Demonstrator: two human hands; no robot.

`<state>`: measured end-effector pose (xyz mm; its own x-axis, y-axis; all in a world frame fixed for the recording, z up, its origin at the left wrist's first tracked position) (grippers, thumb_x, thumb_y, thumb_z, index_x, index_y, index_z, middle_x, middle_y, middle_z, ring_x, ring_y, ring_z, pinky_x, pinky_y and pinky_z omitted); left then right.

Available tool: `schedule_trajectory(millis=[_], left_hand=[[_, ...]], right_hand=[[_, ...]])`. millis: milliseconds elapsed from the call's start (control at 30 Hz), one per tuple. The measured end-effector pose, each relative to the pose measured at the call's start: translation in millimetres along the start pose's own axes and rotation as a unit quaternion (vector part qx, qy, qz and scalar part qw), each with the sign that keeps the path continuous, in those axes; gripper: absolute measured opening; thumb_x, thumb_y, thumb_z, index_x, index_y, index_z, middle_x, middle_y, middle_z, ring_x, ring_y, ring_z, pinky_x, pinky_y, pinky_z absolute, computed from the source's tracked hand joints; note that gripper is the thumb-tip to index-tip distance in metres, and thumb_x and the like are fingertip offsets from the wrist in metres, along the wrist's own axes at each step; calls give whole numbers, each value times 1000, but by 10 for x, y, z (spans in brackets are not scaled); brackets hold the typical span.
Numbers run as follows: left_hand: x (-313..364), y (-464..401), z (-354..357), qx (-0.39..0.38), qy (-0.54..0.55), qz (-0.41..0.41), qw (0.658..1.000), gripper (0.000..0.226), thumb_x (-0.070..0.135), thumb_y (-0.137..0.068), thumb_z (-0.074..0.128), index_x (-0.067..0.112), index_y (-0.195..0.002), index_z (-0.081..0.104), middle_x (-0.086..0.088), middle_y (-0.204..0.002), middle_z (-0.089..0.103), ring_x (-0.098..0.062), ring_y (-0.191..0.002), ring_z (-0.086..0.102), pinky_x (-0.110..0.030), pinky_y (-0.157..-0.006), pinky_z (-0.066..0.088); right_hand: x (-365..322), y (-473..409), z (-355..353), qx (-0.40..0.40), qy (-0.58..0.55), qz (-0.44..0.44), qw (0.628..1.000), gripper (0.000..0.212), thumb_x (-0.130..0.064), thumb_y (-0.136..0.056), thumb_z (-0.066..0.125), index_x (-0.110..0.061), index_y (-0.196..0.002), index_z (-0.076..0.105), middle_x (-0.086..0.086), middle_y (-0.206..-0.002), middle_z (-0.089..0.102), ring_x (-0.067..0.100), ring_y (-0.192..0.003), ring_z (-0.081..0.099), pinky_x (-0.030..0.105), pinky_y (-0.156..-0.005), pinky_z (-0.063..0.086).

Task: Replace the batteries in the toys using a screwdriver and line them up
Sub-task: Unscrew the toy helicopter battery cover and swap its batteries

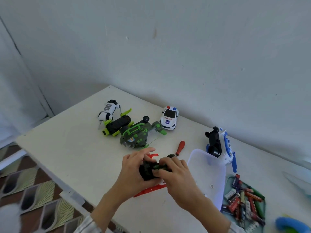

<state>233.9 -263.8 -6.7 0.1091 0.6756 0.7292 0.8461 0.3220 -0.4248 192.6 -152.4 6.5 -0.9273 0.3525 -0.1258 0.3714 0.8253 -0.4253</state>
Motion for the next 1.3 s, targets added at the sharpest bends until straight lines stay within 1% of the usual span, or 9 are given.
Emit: schedule_trajectory(millis=[267,400,500,567,700,800,900,1067,1300], left_hand=[[-42,40,36,-11,-11,-2,1000,78,62,-60,76,52,-127,37,28,-110,59,5,-109,51,-30,-97,31],[-65,13,-9,-16,-13,-19,1000,70,75,-56,69,44,-114,47,34,-113,55,18,-113,37,-26,-100,22],[-30,-6,-19,-41,-64,-7,997,64,82,-70,52,39,-118,46,29,-103,61,18,-112,41,-27,-110,9],[75,-45,-14,-43,-145,32,988,67,79,-84,32,30,-126,48,25,-105,62,7,-112,50,-34,-111,8],[251,-98,127,-37,-249,119,961,70,64,-92,27,13,-135,47,18,-95,69,-1,-97,62,-34,-103,21],[283,-109,259,-64,-231,156,958,59,56,-88,37,22,-133,52,13,-99,72,-5,-92,66,-28,-98,33],[283,-100,298,-78,-249,165,951,44,49,-88,40,30,-112,71,11,-100,73,-7,-92,68,-28,-91,43],[300,-97,312,-76,-270,162,946,36,44,-87,44,34,-101,74,13,-94,73,-8,-86,67,-29,-79,49],[372,-163,245,-67,-246,149,955,33,42,-84,46,32,-98,74,14,-83,70,-6,-69,62,-19,-56,47]], right_hand=[[123,47,59,32,-123,79,989,26,-13,-78,55,-30,-85,73,-8,-96,54,10,-91,41,25,-71,45],[370,71,-51,63,-332,206,918,24,-11,-73,66,-30,-86,67,-16,-101,55,10,-101,53,12,-81,41],[429,82,-43,5,-347,202,916,61,-17,-67,78,-34,-119,52,-16,-120,52,5,-120,44,8,-96,32],[480,110,68,-40,-370,229,899,82,-18,-66,84,-36,-132,39,-21,-124,51,-3,-120,44,5,-95,33],[566,145,106,6,-383,276,881,77,-10,-72,81,-44,-124,36,-25,-120,53,-5,-109,53,9,-88,42],[570,159,104,29,-374,284,883,69,-13,-75,79,-42,-123,38,-21,-125,52,-4,-108,54,12,-90,44],[587,168,112,38,-394,300,868,66,-14,-74,80,-35,-123,41,-17,-123,55,-4,-106,56,12,-87,46],[624,197,140,36,-413,309,856,70,-12,-72,82,-22,-128,41,-11,-118,61,0,-104,59,11,-84,46],[602,179,118,28,-405,310,860,75,-8,-72,81,-32,-131,40,-20,-117,60,-5,-108,56,9,-89,43]])
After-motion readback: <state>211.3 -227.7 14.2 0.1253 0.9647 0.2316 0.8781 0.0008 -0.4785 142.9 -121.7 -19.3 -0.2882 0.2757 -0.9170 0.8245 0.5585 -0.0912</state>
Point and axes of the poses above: each hand's wrist, its own y-axis away from the middle knuckle, its own z-axis out of the palm, x = y × z, the point moved 9 cm from there along -y, towards the middle knuckle
